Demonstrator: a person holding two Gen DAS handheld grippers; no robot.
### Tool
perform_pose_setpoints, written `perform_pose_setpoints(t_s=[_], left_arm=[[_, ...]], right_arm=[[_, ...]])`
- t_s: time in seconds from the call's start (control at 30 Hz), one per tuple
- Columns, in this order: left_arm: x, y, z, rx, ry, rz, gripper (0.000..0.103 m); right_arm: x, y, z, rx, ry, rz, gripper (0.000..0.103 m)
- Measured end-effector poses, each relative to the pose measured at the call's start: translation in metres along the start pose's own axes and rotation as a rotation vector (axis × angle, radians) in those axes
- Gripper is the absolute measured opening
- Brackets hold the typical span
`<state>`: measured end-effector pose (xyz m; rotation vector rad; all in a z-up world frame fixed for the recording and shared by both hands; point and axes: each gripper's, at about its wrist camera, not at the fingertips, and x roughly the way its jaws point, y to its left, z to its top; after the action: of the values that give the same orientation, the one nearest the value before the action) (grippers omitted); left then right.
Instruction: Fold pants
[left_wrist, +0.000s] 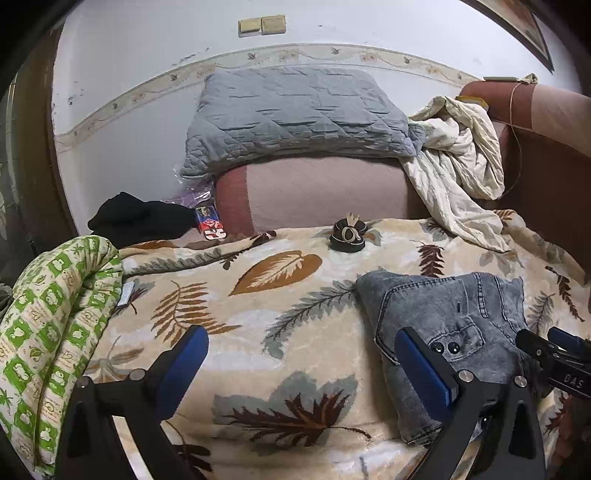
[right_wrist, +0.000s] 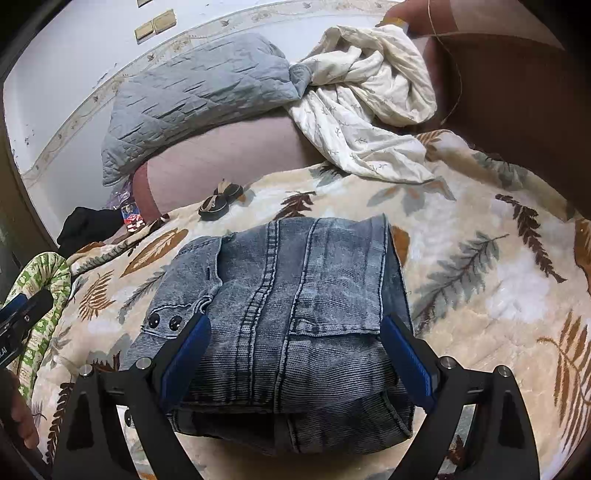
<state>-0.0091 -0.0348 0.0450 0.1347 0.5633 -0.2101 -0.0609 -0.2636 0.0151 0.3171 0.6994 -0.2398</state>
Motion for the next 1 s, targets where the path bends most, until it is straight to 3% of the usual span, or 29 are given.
perform_pose_setpoints(t_s=[0.5,0.83,1.0], left_arm=[[0.03,-0.04,-0.032,0.115,0.122,-0.035,0.103],[0.042,-0.049,-0.042,0.145,0.156,-0.032,0.103],[0.046,-0.049,-0.044,0.15,0.162,-0.024,0.103]], right_arm=[[0.019,-0.003,-0.009,-0.006,0.073,-0.026,0.093],[0.029,-0.008,-0.016,0.002,0.11,-0.04,0.094],[0.037,-0.013,-0.019,0.034,0.161,-0.04,0.1]])
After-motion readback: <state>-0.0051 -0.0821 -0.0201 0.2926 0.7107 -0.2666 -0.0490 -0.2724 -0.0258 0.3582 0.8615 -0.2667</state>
